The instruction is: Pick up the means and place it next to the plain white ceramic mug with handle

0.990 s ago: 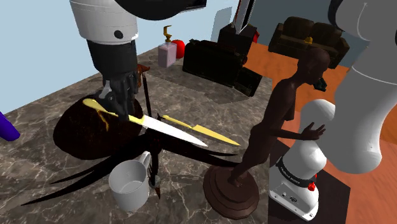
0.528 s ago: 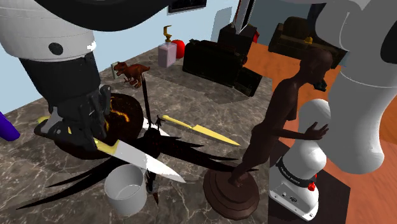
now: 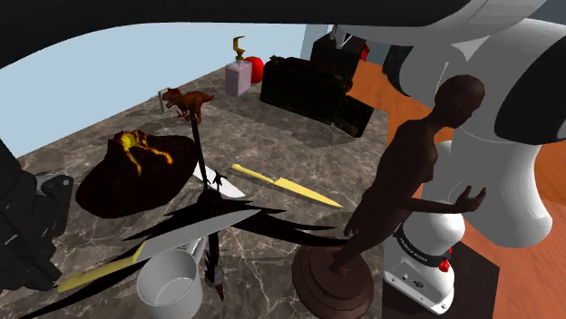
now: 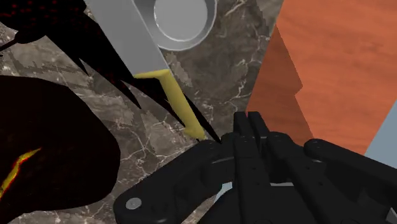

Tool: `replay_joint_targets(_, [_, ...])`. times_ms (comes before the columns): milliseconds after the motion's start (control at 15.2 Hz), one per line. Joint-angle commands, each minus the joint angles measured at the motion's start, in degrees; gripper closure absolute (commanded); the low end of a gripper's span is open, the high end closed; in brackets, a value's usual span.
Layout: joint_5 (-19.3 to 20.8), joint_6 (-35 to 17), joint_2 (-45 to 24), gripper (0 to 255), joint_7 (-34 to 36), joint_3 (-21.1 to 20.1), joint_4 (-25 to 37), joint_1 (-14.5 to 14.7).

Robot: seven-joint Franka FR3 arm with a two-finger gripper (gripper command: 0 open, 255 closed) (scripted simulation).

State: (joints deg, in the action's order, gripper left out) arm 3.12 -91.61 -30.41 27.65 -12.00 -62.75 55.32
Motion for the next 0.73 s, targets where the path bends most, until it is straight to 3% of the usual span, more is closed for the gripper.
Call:
replay_joint_targets(0, [0.0, 0.0, 0.0, 255, 0.0, 0.0, 0.0, 0.0])
replay_joint_targets(66, [0.0, 0.0, 0.0, 0, 0.0, 0.0, 0.0, 0.0])
replay_joint_targets(330, [-6.2, -12.9, 11.3, 0, -11.4, -1.1, -21.4, -7.4])
replay_joint_targets(660, [-14.8, -22.7, 18.0, 0, -28.0, -1.0, -36.7, -14.4])
